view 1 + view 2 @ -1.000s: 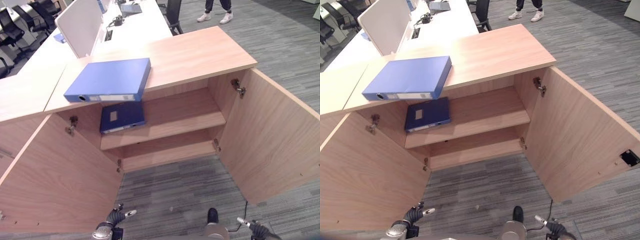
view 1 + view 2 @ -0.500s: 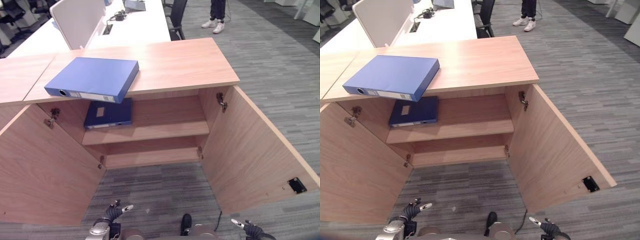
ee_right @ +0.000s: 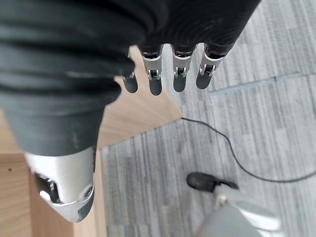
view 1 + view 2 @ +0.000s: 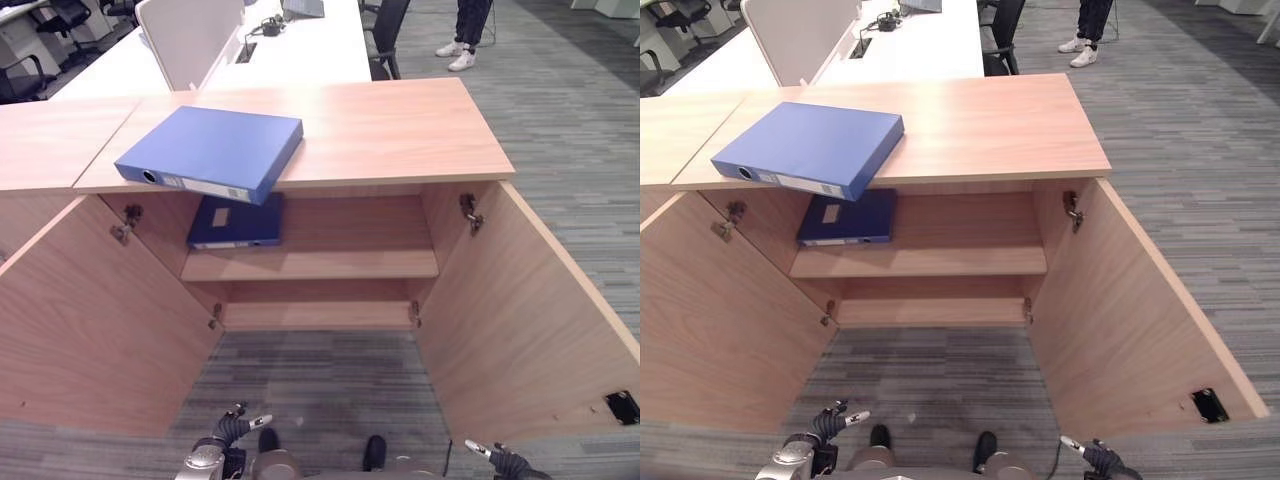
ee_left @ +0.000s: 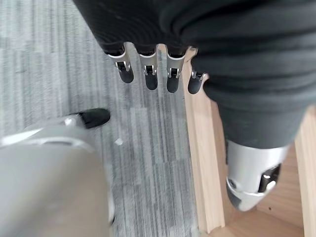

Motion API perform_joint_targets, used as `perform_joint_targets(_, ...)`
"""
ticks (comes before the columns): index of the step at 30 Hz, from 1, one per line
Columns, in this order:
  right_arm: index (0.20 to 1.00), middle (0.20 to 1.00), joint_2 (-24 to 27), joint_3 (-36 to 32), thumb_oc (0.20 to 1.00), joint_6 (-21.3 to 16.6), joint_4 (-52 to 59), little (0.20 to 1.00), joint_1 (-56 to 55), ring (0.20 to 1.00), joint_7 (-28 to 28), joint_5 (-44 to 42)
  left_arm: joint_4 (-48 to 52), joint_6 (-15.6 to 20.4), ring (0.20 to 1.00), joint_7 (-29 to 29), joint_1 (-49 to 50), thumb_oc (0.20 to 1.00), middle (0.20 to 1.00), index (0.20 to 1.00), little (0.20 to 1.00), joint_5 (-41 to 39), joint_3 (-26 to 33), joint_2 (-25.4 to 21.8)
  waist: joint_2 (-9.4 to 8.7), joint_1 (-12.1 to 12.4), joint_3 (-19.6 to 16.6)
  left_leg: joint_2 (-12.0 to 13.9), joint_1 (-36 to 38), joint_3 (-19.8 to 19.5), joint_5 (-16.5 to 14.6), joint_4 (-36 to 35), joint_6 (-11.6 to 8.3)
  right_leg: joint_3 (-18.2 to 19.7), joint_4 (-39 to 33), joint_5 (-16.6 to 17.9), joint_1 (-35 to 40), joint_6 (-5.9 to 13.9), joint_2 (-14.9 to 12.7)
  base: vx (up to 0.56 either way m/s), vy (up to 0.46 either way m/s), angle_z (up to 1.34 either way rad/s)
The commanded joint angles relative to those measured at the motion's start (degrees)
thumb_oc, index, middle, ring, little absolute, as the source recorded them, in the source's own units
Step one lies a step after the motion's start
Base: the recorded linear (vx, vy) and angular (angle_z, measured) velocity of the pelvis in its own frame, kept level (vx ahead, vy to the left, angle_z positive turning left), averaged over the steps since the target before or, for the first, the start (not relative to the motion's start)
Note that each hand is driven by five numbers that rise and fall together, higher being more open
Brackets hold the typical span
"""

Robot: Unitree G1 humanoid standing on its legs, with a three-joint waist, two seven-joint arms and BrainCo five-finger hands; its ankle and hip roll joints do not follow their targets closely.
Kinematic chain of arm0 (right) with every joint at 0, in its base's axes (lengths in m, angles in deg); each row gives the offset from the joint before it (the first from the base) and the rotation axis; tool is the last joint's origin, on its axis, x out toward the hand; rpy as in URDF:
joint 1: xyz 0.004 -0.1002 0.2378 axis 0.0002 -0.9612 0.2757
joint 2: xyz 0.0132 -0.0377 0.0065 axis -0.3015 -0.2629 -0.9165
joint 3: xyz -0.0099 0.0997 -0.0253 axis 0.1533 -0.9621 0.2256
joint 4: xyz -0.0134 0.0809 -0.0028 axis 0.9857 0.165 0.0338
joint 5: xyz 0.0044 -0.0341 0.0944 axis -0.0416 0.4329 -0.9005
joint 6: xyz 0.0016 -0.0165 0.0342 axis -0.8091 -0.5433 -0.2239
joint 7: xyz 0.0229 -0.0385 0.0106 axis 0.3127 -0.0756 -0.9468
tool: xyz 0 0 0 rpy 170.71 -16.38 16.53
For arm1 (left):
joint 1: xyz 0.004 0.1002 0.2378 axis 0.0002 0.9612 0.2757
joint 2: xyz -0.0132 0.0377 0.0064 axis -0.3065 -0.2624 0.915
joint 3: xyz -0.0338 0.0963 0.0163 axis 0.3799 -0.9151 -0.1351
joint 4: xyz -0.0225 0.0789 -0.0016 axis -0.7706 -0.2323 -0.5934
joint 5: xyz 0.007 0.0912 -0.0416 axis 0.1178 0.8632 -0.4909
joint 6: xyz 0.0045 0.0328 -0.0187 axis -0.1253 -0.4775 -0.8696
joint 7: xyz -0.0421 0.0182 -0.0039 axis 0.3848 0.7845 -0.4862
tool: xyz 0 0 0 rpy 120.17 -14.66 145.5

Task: Put the empty folder in the office cabinet

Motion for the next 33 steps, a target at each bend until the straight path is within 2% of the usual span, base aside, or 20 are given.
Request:
perform_joint_targets(1,1.000,1.000,-1.85,1.18,1.000,-0.68,-0.01,1.000,1.90,1.000,0.28,1.71,2.24,1.46,1.000,0.24,-0.30,1.000,1.000,1.000,1.000,1.66,0.38,-2.98,-3.00,0.79,-0.55,-2.15,-1.96,-0.80,-6.38,3.59,2.17,5.26,2.02,-4.04,3.61,9.56,-9.12,0.09,0.250,0.07)
perform_joint_targets(4,1.000,1.000,-2.71,1.17,1.000,-0.40,0.20,1.000,2.10,1.000,0.25,1.99,2.85,1.58,1.000,0.21,-0.41,1.000,1.000,1.000,1.000,2.66,-0.01,-3.49,-3.48,0.91,-1.15,-4.48,-0.50,0.16,-7.60,1.30,4.06,6.28,3.49,-3.02,2.53,11.21,-11.32,0.06,0.184,-0.06)
perform_joint_targets(13,1.000,1.000,-4.32,1.45,1.000,-0.10,0.89,1.000,2.53,1.000,0.60,1.64,3.55,1.83,1.000,0.20,-1.31,1.000,1.000,1.000,1.000,3.43,-0.51,-4.26,-4.32,0.83,-1.56,-9.04,0.24,0.73,-10.16,0.10,7.19,8.12,6.16,0.02,0.41,14.02,-15.26,0.03,0.208,-0.03)
perform_joint_targets(15,1.000,1.000,-4.87,1.94,1.000,-0.02,1.27,1.000,3.07,1.000,0.73,1.71,3.94,1.74,1.000,0.39,-1.77,1.000,1.000,1.000,1.000,3.48,-0.38,-4.78,-4.51,0.88,-0.85,-10.11,0.72,1.16,-10.99,-0.13,8.33,8.62,9.81,2.06,-1.89,14.40,-15.92,-0.03,0.219,-0.08)
perform_joint_targets(17,1.000,1.000,-5.37,2.31,1.000,0.03,1.59,1.000,3.25,1.000,0.66,1.78,4.29,1.55,1.000,0.39,-1.65,1.000,1.000,1.000,1.000,3.44,0.13,-5.13,-4.14,1.56,-0.03,-10.48,1.61,2.63,-11.53,-0.60,9.27,5.94,15.06,3.59,-4.00,14.69,-16.63,-0.05,0.188,-0.14)
perform_joint_targets(19,1.000,1.000,-5.47,2.65,1.000,-0.05,1.81,1.000,3.47,1.000,0.69,1.95,4.13,1.57,1.000,0.40,-1.51,1.000,1.000,1.000,1.000,3.23,0.27,-5.16,-3.55,1.43,0.37,-10.75,2.19,2.89,-11.61,-0.97,9.66,5.07,18.25,3.53,-5.41,14.76,-15.51,-0.02,0.167,-0.32)
perform_joint_targets(20,1.000,1.000,-5.52,2.89,1.000,-0.13,1.91,1.000,3.37,1.000,0.73,1.94,3.91,1.57,1.000,0.34,-1.37,1.000,1.000,1.000,1.000,3.36,0.32,-5.05,-3.46,1.07,0.38,-11.12,2.46,2.51,-11.76,-0.97,9.81,6.03,18.02,2.42,-5.72,14.57,-13.81,0.04,0.128,-0.26)
perform_joint_targets(22,1.000,1.000,-5.33,3.50,1.000,-0.54,2.15,1.000,3.48,1.000,0.65,0.93,3.15,1.75,1.000,0.06,-1.73,1.000,1.000,1.000,1.000,3.60,-0.22,-5.33,-3.09,0.00,0.23,-12.36,2.80,0.61,-11.54,-0.97,10.27,11.48,13.62,-3.36,-5.97,12.11,-7.46,0.07,0.102,0.01)
perform_joint_targets(24,1.000,1.000,-5.24,3.58,1.000,-0.68,1.97,1.000,3.31,1.000,0.62,0.71,2.58,2.04,1.000,-0.04,-1.89,1.000,1.000,1.000,1.000,3.76,-0.38,-5.20,-3.33,-0.06,0.05,-12.96,3.18,0.08,-11.76,-0.97,10.24,12.01,10.77,-3.71,-4.33,11.48,-7.28,0.05,0.024,0.29)
perform_joint_targets(25,1.000,1.000,-4.79,3.71,1.000,-0.87,1.68,1.000,3.15,1.000,0.69,0.64,1.82,2.28,1.000,-0.16,-1.80,1.000,1.000,1.000,1.000,3.70,-0.58,-4.62,-3.60,-0.31,-0.70,-13.32,3.18,-0.54,-11.98,-0.97,10.13,13.92,8.07,-3.33,-3.10,10.75,-6.74,0.02,-0.003,0.54)
perform_joint_targets(28,1.000,1.000,-4.52,3.96,1.000,-1.09,1.72,1.000,3.31,1.000,0.66,0.71,1.41,2.29,1.000,0.10,-1.76,1.000,1.000,1.000,1.000,3.64,-0.44,-4.44,-3.57,-0.18,-1.14,-12.85,3.04,-0.75,-11.90,-0.97,9.77,15.09,6.31,-2.06,-2.98,10.90,-6.52,0.01,-0.037,0.43)
perform_joint_targets(33,1.000,1.000,-4.08,4.48,1.000,-1.30,1.63,1.000,3.42,1.000,0.86,0.72,0.17,2.26,1.000,-0.07,-1.67,1.000,1.000,1.000,1.000,4.08,-1.10,-3.93,-4.44,0.34,-2.79,-12.27,3.25,-1.88,-12.12,-0.97,9.16,14.49,1.95,-0.88,-0.02,10.77,-7.53,0.04,-0.060,0.07)
